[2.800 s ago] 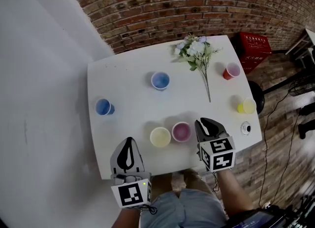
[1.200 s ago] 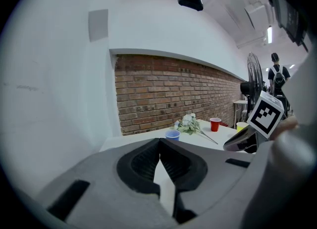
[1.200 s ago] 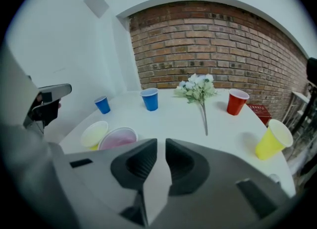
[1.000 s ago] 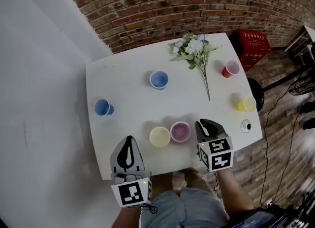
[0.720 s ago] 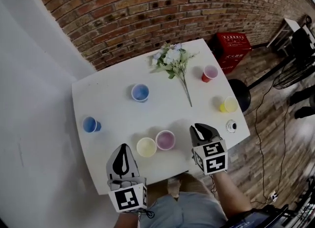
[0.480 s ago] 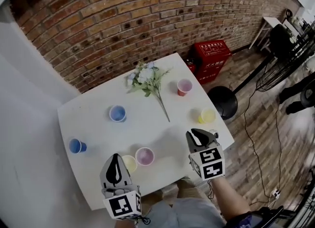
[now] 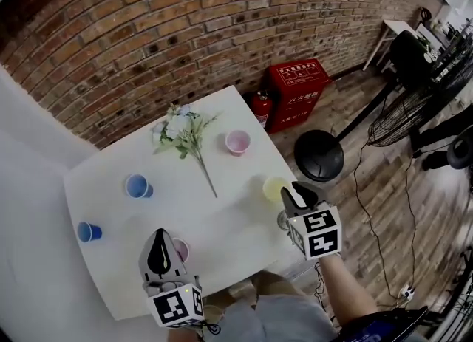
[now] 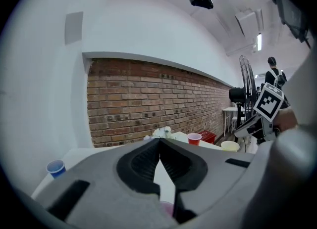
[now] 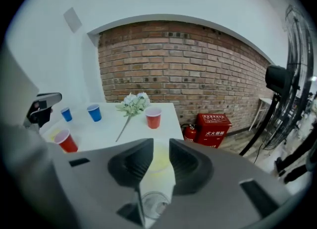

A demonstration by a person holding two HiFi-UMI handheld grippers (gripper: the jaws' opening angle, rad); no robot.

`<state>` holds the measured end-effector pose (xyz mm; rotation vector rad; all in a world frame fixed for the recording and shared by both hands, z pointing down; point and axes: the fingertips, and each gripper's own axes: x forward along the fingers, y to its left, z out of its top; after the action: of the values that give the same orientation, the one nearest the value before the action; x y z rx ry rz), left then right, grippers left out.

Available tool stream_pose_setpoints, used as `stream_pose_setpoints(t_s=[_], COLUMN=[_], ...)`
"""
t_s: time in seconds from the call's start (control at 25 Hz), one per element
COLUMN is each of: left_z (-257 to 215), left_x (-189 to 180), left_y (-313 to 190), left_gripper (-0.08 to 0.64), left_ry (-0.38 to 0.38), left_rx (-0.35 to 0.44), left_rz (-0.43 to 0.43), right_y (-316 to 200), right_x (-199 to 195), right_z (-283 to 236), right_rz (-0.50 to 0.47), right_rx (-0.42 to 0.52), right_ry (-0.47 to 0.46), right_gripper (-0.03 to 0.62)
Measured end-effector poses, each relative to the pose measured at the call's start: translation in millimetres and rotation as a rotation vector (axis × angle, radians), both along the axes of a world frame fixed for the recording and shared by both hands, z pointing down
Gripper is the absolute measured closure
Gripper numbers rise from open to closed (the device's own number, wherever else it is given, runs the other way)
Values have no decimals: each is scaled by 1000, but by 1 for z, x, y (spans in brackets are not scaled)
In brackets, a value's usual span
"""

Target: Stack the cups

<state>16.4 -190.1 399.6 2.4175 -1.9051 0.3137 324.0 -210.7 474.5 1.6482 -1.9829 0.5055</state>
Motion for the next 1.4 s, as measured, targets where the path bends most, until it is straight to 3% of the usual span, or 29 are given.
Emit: stream_pose_setpoints(t_s=[0.4, 0.56, 0.8, 1.04, 1.4], left_z=[17, 19, 11, 1, 1], left_x=[-3, -5, -16, -48, -103], left_y=[-12, -11, -1, 18, 54], left_gripper=[551, 551, 551, 551, 551], left_ry=[-44, -44, -37, -44, -46], left_rx=[-45, -55, -45, -31, -49], left_rz=[-73, -102, -115, -132, -196], right_y=[-23, -24, -19, -5, 21], right_x=[14, 11, -8, -70, -171], right_z=[49, 56, 48, 43, 50], right_rz=[-34, -59, -83, -157, -314], right_rx=[-125, -157, -165, -181, -216], right_ry=[-21, -34, -60, -117, -126], right_gripper=[481, 558, 561, 561, 561])
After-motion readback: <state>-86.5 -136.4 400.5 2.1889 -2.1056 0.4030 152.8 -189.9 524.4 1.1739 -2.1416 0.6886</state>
